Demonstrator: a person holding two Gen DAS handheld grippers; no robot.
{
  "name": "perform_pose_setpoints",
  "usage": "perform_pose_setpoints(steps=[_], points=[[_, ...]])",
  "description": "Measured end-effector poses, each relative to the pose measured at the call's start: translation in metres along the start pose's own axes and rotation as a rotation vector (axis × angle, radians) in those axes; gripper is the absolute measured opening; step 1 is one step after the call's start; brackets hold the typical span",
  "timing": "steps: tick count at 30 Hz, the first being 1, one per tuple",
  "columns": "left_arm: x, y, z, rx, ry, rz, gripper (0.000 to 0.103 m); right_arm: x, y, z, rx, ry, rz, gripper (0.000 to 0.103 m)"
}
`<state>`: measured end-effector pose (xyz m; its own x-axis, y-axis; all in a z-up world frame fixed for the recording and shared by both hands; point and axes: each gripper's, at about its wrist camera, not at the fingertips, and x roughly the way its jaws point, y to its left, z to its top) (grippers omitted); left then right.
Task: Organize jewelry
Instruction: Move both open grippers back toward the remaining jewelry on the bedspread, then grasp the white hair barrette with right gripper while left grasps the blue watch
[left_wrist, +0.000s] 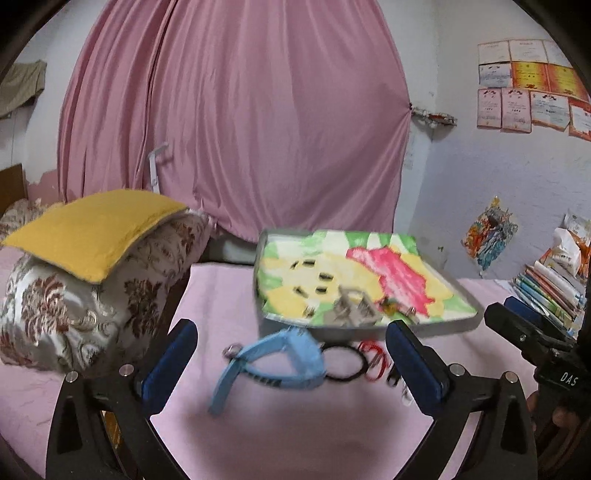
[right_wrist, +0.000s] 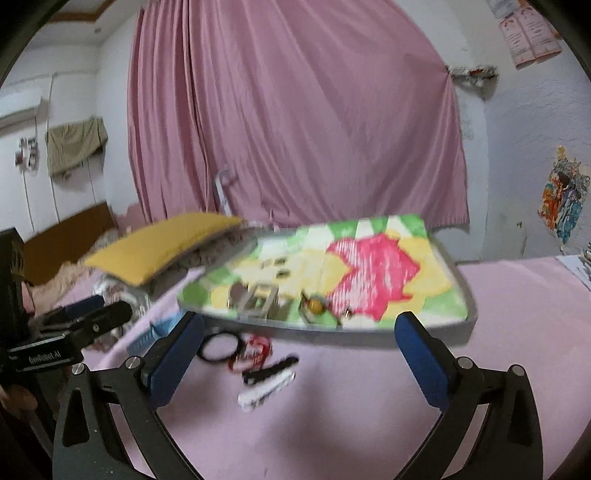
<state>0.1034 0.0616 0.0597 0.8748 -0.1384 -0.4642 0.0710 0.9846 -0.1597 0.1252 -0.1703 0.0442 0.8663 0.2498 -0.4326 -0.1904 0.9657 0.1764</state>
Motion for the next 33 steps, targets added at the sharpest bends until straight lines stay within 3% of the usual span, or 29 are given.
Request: perform_pose_setpoints(steps=[4, 9, 18, 21, 23, 27, 33], points=[[0.009, 0.011, -0.008, 0.006, 0.091, -0.024, 0.102, 0.015, 0.009, -0.008, -0.036, 0.109, -0.005, 0.101], [0.027, 0.017, -0.013, 0.027, 0.178, 0.002, 0.102, 0.051, 0.017, -0.022, -0.089, 0.304, -0.028, 0.101], [0.058, 0.022, -0.014, -0.024, 0.297, -0.039, 0.102, 0.073, 0.025, -0.020, -0.116, 0.390, -0.047, 0.100], [0.063, 0.018, -0.013, -0.014, 0.304, -0.040, 0.102, 0.076, 0.027, -0.021, -0.124, 0.403, -0.040, 0.085], [0.066, 0.014, -0.012, -0.001, 0.306, -0.044, 0.102, 0.077, 0.028, -0.023, -0.124, 0.416, -0.026, 0.067], [0.075, 0.006, -0.009, 0.026, 0.313, -0.029, 0.102, 0.074, 0.030, -0.025, -0.152, 0.417, -0.026, 0.057], [0.090, 0.001, -0.006, 0.034, 0.351, -0.003, 0.100, 0.066, 0.018, -0.024, -0.160, 0.404, -0.018, 0.033]])
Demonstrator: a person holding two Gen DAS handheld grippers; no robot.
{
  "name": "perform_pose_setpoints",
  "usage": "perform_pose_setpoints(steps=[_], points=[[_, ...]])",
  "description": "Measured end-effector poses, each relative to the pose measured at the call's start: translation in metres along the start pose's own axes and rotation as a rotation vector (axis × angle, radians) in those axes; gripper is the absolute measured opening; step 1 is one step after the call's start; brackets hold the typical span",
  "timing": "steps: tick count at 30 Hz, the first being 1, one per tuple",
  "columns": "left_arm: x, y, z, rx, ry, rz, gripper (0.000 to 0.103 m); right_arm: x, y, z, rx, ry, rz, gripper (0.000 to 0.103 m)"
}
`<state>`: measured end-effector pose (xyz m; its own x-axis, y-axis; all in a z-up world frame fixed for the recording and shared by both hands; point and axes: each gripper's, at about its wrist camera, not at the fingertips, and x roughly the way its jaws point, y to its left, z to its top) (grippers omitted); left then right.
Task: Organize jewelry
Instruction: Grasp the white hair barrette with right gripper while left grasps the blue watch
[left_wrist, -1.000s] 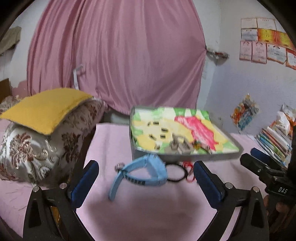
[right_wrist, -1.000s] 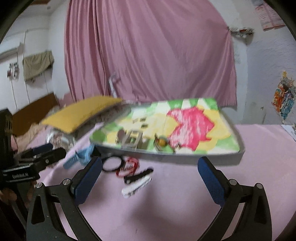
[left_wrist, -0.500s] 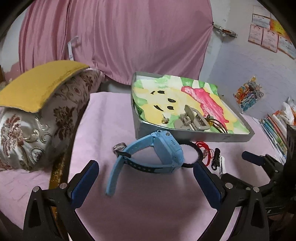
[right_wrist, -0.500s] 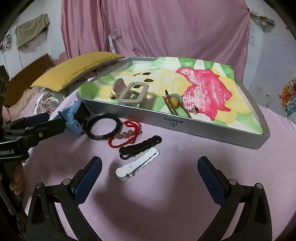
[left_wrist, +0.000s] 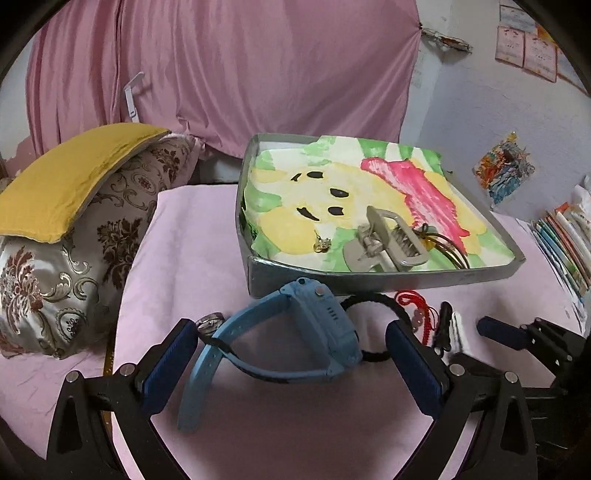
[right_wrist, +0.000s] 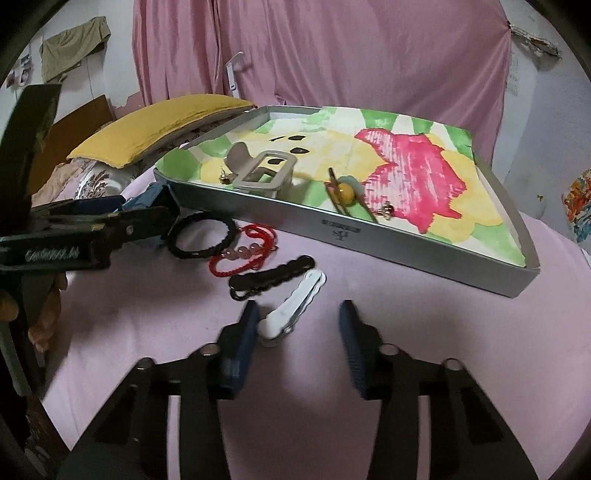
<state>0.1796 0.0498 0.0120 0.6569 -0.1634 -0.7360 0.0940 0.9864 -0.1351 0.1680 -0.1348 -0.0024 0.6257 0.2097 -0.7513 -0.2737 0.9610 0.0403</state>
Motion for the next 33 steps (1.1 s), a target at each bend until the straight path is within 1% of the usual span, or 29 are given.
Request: perform_pose_setpoints(steps=[2, 4, 6, 8, 12, 13, 14, 15, 17, 18, 19, 20, 22, 26, 30, 33], points=[[0.002, 0.003, 0.001, -0.025, 0.008, -0.004, 0.088, -0.002, -0.003, -0.002, -0.002, -0.002, 0.006, 0.027], [0.005, 0.007, 0.001, -0.046, 0.017, -0.001, 0.082, -0.003, -0.007, -0.003, 0.000, -0.003, 0.012, 0.024], [0.004, 0.008, 0.000, -0.056, 0.018, -0.003, 0.080, -0.002, -0.008, -0.003, 0.003, -0.004, 0.018, 0.024], [0.004, 0.005, -0.001, -0.053, 0.018, -0.002, 0.074, -0.002, -0.008, -0.002, 0.000, -0.004, 0.020, 0.024], [0.003, 0.001, -0.002, -0.044, 0.023, -0.001, 0.066, 0.001, -0.005, 0.001, -0.025, 0.003, 0.040, 0.024], [0.003, -0.001, -0.003, -0.041, 0.030, -0.003, 0.060, 0.001, -0.003, 0.001, -0.032, 0.003, 0.048, 0.024], [0.003, -0.001, -0.003, -0.037, 0.034, -0.006, 0.055, 0.001, -0.002, 0.001, -0.043, 0.003, 0.052, 0.022], [0.002, -0.004, -0.004, -0.027, 0.035, -0.003, 0.053, 0.000, -0.001, 0.000, -0.052, 0.001, 0.059, 0.021], [0.001, -0.007, -0.006, -0.018, 0.037, -0.005, 0.042, -0.001, 0.000, -0.001, -0.062, -0.003, 0.068, 0.015], [0.000, -0.009, -0.007, -0.017, 0.040, -0.019, 0.038, -0.002, -0.001, -0.002, -0.066, -0.005, 0.073, 0.014], [-0.001, -0.010, -0.007, -0.018, 0.043, -0.031, 0.030, -0.003, -0.001, -0.003, -0.073, -0.005, 0.078, 0.014], [-0.002, -0.013, -0.008, -0.015, 0.044, -0.033, 0.028, -0.004, -0.002, -0.004, -0.076, -0.005, 0.080, 0.014], [-0.004, -0.018, -0.011, -0.001, 0.039, -0.009, 0.028, -0.007, -0.003, -0.007, -0.091, -0.006, 0.084, 0.014], [-0.013, -0.023, -0.021, -0.004, 0.039, -0.012, 0.028, -0.013, -0.006, -0.015, -0.099, -0.023, 0.097, 0.014], [-0.023, -0.027, -0.033, -0.016, 0.018, -0.045, 0.027, -0.021, -0.012, -0.022, -0.073, -0.053, 0.112, 0.013], [-0.034, -0.032, -0.041, -0.021, -0.026, -0.091, 0.024, -0.035, -0.015, -0.024, -0.069, -0.121, 0.101, 0.013]])
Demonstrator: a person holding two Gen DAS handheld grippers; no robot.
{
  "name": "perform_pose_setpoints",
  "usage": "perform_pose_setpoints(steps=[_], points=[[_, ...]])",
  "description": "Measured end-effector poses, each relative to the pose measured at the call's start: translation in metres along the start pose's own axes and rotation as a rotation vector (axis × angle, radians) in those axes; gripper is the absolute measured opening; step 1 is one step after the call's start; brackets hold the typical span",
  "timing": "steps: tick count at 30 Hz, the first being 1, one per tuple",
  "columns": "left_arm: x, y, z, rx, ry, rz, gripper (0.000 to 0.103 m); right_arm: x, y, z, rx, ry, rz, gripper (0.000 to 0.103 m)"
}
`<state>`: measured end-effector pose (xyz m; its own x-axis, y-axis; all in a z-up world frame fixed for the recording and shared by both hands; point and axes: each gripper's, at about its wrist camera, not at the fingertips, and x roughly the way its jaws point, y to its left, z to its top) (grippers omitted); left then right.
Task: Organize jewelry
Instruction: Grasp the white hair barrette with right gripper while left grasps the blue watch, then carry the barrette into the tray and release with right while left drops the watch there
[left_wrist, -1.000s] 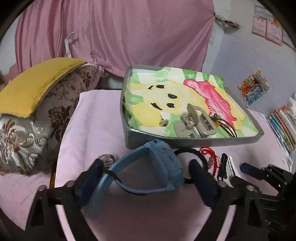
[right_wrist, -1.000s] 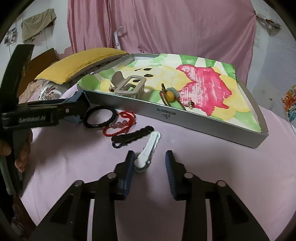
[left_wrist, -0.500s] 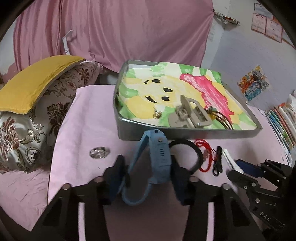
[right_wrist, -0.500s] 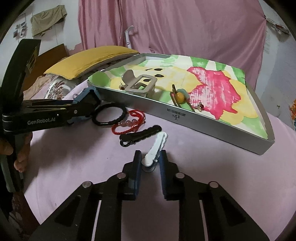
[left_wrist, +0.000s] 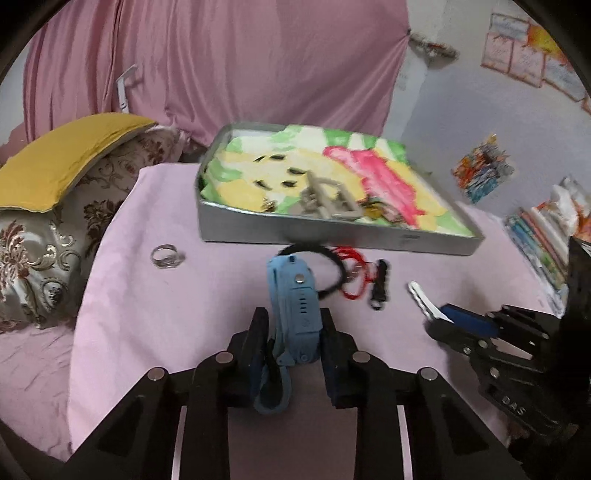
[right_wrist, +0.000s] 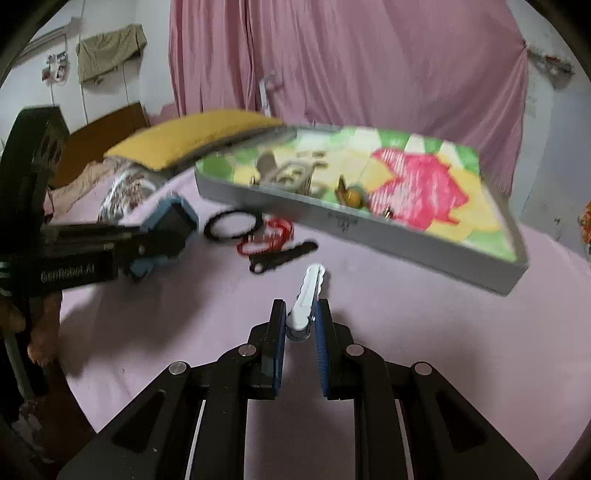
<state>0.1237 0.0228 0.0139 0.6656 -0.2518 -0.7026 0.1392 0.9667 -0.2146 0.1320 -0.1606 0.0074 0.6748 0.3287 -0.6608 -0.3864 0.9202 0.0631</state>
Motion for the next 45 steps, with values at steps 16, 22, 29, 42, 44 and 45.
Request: perform_pose_setpoints(steps=[16, 22, 29, 42, 44, 45], points=[[-0.013, -0.040, -0.001, 0.033, -0.077, -0.005, 0.024, -0.020, -0.012, -0.003, -0.001, -0.073, -0.020, 0.013], [-0.008, -0.040, -0.004, 0.020, -0.048, 0.003, 0.024, -0.004, -0.020, -0.011, 0.017, 0.022, 0.003, 0.013], [-0.004, -0.037, -0.006, 0.009, -0.018, 0.006, 0.024, 0.010, -0.016, -0.009, 0.000, 0.090, 0.013, 0.013], [-0.004, -0.036, -0.007, -0.002, -0.027, -0.026, 0.024, -0.003, -0.011, -0.003, -0.018, 0.008, -0.009, 0.013], [-0.007, -0.037, -0.006, -0.001, -0.043, -0.028, 0.024, -0.012, -0.010, 0.002, -0.030, -0.040, -0.035, 0.013], [-0.008, -0.037, -0.004, -0.002, -0.054, -0.028, 0.024, -0.018, -0.008, 0.005, -0.041, -0.071, -0.052, 0.013]])
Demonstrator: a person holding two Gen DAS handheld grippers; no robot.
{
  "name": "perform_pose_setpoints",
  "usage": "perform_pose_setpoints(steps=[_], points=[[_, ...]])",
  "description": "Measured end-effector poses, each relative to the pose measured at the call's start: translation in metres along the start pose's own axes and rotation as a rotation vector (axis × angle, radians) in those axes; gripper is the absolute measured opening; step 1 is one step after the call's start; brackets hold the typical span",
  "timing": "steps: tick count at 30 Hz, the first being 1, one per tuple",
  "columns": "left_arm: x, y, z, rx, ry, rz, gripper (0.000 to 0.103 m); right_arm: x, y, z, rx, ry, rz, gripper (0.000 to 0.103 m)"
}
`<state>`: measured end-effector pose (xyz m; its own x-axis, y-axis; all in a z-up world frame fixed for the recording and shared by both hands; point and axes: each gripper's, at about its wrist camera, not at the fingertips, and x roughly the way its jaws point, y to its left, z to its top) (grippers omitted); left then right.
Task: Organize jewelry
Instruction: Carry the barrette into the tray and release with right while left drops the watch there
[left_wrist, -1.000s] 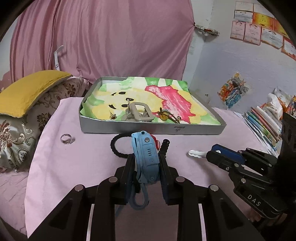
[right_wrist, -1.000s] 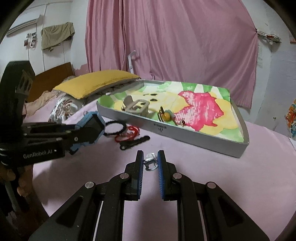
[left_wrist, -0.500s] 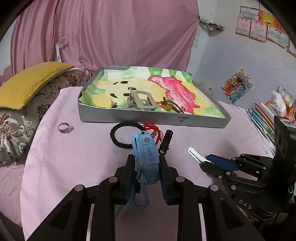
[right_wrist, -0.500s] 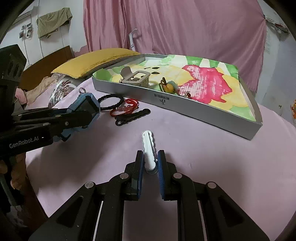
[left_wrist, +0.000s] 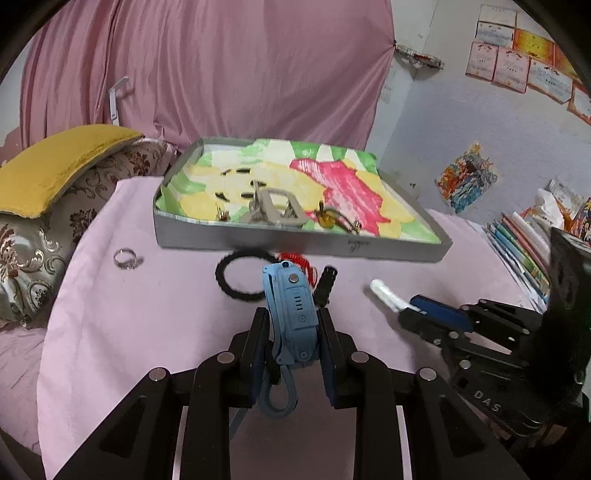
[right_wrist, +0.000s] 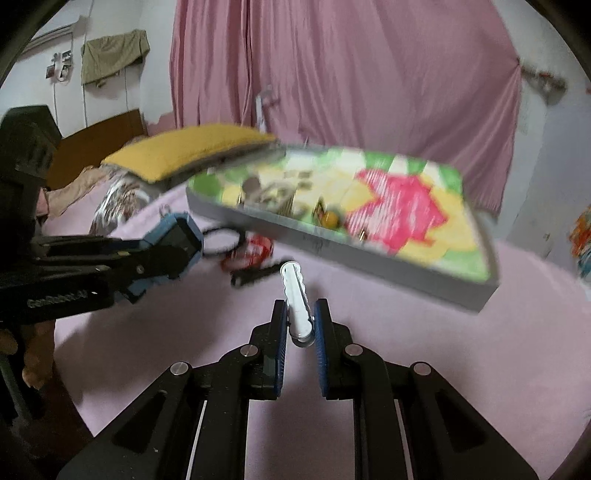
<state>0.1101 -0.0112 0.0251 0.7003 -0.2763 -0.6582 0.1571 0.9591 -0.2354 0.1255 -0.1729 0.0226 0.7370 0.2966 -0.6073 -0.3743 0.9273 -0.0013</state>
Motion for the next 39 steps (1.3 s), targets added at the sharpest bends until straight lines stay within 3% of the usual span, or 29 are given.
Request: perform_pose_setpoints(steps=[11, 15, 19, 23, 30, 39], points=[[-0.015, 0.006, 0.040, -0.051, -0.219, 0.078, 0.024, -0.021, -0.012, 0.038, 0.067, -0.270, -0.073, 0.013], [-0.010, 0.008, 0.058, -0.039, -0.292, 0.108, 0.024, -0.012, -0.013, 0.051, 0.086, -0.330, -0.090, 0.013], [0.005, 0.011, 0.071, -0.007, -0.323, 0.144, 0.024, 0.006, -0.018, 0.062, 0.108, -0.330, -0.097, 0.013], [0.023, 0.014, 0.079, 0.005, -0.288, 0.180, 0.024, 0.030, -0.024, 0.068, 0.136, -0.281, -0.096, 0.013], [0.057, 0.026, 0.089, -0.006, -0.143, 0.195, 0.024, 0.066, -0.042, 0.068, 0.214, -0.162, -0.082, 0.013], [0.077, 0.019, 0.100, 0.068, -0.014, 0.217, 0.025, 0.097, -0.058, 0.065, 0.281, -0.001, -0.039, 0.013]])
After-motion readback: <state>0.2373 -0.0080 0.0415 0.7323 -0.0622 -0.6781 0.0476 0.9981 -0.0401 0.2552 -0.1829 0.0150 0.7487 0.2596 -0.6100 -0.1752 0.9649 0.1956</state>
